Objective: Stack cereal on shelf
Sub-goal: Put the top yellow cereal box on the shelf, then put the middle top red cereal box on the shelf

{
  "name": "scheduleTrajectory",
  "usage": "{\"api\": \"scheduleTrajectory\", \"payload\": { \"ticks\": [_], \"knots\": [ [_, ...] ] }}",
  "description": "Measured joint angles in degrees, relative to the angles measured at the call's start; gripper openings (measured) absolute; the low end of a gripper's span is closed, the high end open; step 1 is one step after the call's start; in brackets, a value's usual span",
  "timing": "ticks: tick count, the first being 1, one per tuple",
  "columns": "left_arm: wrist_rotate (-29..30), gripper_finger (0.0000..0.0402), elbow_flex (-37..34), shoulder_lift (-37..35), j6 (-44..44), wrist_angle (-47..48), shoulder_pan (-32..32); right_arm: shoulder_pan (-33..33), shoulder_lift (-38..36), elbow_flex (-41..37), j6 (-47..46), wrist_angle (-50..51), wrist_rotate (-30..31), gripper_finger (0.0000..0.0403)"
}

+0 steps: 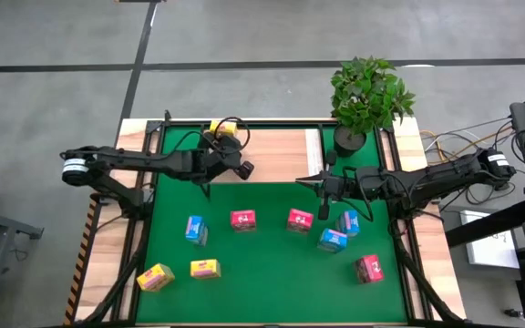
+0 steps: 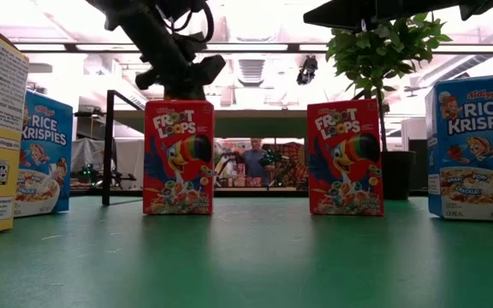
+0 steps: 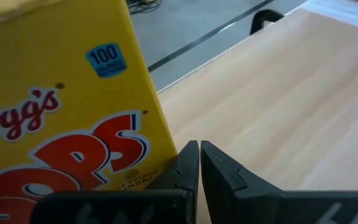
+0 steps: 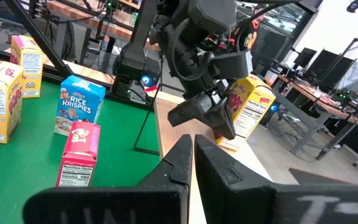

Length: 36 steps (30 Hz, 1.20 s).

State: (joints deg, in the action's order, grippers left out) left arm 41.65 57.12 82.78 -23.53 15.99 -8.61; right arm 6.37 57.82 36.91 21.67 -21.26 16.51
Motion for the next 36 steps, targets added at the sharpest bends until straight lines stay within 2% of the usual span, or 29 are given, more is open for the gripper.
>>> {"api": "scheduleTrajectory", "payload": {
  "ticks": [30,32,36],
  "knots": [
    [-0.19,0.0000,-0.04,-0.02,0.50,-1.63,-3.99,0.00,0.00,0.01,0.37,-0.02,0.00,0.0009],
    [-1.30,0.0000,0.02,-0.04,0.51,-1.95,-3.75,-0.01,0.00,0.01,0.37,-0.02,0.00,0.0009],
    [-8.13,0.0000,1.26,-0.05,1.19,-1.79,-2.88,-0.02,0.00,0.01,0.37,-0.02,0.00,0.0009]
  ]
}}
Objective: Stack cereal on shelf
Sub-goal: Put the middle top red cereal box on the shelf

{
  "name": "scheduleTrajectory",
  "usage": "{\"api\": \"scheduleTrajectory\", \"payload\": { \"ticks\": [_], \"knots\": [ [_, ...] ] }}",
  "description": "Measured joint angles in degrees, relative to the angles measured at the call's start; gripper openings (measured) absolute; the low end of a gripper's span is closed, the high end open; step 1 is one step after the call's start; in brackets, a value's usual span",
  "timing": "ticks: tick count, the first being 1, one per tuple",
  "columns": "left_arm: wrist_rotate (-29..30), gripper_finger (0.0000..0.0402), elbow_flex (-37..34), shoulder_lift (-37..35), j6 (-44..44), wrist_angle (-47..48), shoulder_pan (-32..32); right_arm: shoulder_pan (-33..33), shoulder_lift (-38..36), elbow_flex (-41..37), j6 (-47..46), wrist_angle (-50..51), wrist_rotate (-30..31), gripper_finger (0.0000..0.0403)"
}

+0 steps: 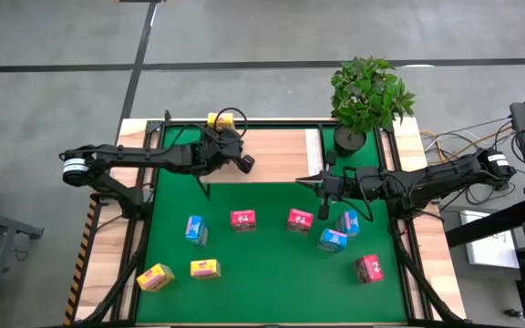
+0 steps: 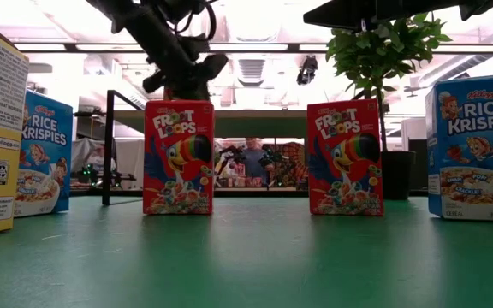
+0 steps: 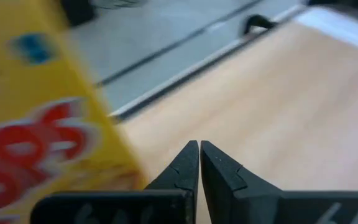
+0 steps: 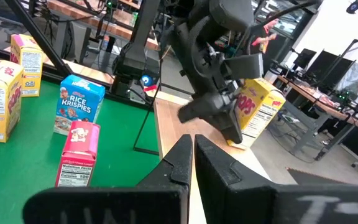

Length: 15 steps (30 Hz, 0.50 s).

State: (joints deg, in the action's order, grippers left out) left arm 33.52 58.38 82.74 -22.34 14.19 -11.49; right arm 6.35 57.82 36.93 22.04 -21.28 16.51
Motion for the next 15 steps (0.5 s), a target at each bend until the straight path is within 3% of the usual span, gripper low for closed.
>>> {"api": "scheduleTrajectory", "payload": {
  "ticks": [4,15],
  "knots": [
    [-4.61,0.0000,1.85,-0.07,1.01,1.97,1.45,0.02,0.00,0.00,-0.01,0.02,0.01,0.0009],
    [-4.61,0.0000,12.23,-0.26,-0.15,20.27,6.68,0.00,0.02,0.00,-0.59,0.07,0.00,0.0009]
  ]
}}
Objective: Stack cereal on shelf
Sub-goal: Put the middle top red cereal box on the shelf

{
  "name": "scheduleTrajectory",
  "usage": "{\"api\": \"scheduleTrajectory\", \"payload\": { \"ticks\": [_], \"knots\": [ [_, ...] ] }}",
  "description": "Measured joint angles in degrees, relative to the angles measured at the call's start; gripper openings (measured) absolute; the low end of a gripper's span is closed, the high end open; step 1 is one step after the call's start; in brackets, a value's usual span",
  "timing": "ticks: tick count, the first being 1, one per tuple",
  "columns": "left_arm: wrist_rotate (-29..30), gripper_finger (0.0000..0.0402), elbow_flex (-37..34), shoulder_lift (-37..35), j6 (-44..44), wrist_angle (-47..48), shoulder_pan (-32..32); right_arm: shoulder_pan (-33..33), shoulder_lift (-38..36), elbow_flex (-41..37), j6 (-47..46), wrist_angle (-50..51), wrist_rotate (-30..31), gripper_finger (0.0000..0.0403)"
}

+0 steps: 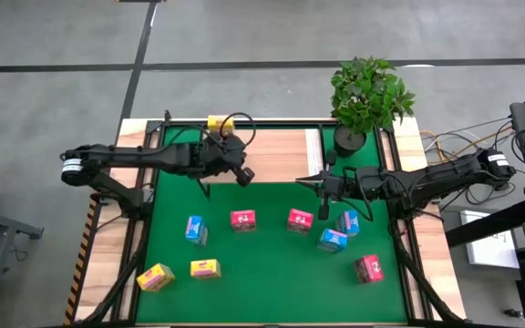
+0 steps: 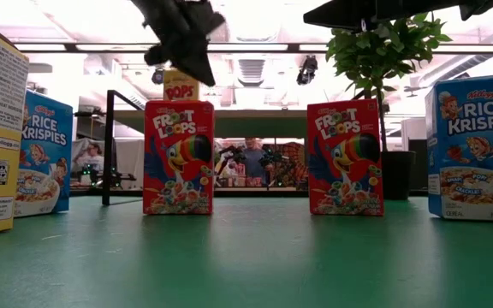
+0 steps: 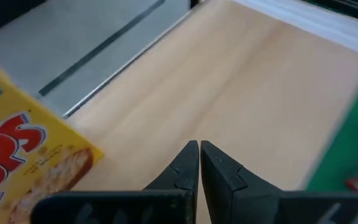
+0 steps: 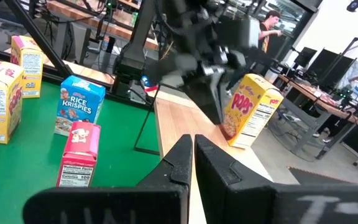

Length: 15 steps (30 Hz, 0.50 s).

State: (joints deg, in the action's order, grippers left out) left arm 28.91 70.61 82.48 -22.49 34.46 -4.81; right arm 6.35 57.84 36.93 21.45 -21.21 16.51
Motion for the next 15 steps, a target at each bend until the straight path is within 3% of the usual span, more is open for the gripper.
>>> {"api": "scheduleTrajectory", "payload": {
  "ticks": [5,7,12,15],
  "knots": [
    [-1.56,0.0000,4.20,-0.36,7.68,3.84,5.33,0.01,0.01,0.00,-0.79,0.00,0.00,0.0009],
    [-6.30,0.0000,4.57,-0.98,12.59,3.91,7.77,0.01,0.01,0.00,-1.05,0.00,0.00,0.0009],
    [-24.83,0.0000,0.67,-3.50,25.43,-0.21,14.63,0.01,0.01,0.00,-1.56,-0.11,0.00,0.0009],
    [-29.89,0.0000,-4.24,-6.06,29.25,-6.97,17.97,0.00,0.01,0.00,-2.46,-0.15,0.00,0.0009]
  ]
}}
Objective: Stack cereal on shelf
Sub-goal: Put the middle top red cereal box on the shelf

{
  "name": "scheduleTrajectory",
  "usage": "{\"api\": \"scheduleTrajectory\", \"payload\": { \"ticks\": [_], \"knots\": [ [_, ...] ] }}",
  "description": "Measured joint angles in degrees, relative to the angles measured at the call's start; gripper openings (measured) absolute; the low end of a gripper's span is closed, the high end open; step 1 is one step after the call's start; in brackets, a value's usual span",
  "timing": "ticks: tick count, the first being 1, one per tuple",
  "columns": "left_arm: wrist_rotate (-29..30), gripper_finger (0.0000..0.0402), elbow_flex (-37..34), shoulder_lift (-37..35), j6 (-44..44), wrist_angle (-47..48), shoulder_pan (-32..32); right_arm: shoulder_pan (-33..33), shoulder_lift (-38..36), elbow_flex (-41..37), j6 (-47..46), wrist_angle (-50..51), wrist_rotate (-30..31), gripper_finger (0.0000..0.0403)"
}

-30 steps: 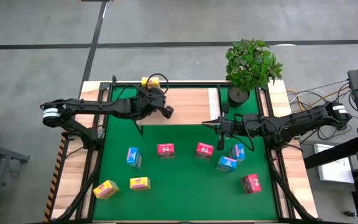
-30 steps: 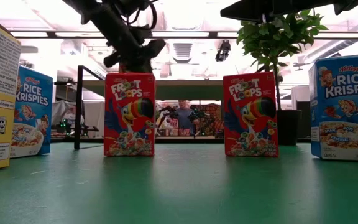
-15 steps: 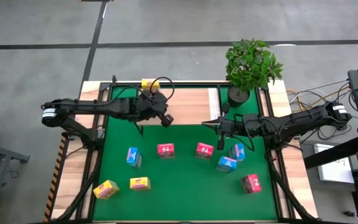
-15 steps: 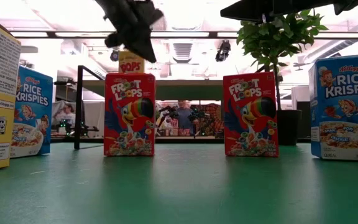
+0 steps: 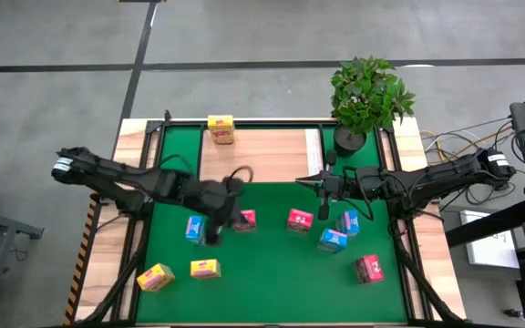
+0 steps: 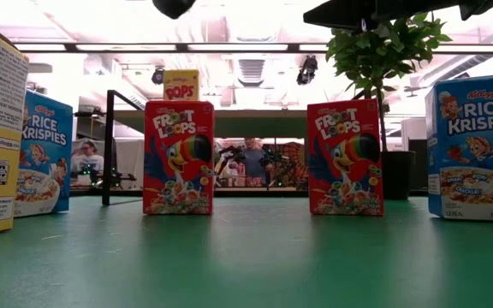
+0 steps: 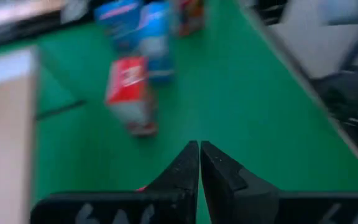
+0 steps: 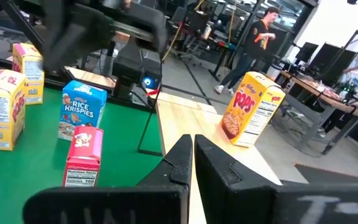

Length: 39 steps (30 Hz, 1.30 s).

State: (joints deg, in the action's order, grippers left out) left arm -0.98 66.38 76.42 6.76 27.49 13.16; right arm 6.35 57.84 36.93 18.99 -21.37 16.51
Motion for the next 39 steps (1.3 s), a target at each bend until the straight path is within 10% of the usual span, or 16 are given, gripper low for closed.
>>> {"api": "scheduleTrajectory", "payload": {
  "ticks": [23,39],
  "knots": [
    [6.50,0.0000,-27.74,-28.69,4.59,-20.78,0.05,0.69,0.00,0.70,-20.77,2.17,-0.46,0.0009],
    [6.58,0.0000,-35.65,-37.43,5.83,-24.37,0.07,7.18,13.20,22.64,-39.21,38.36,-0.44,0.0009]
  ]
}}
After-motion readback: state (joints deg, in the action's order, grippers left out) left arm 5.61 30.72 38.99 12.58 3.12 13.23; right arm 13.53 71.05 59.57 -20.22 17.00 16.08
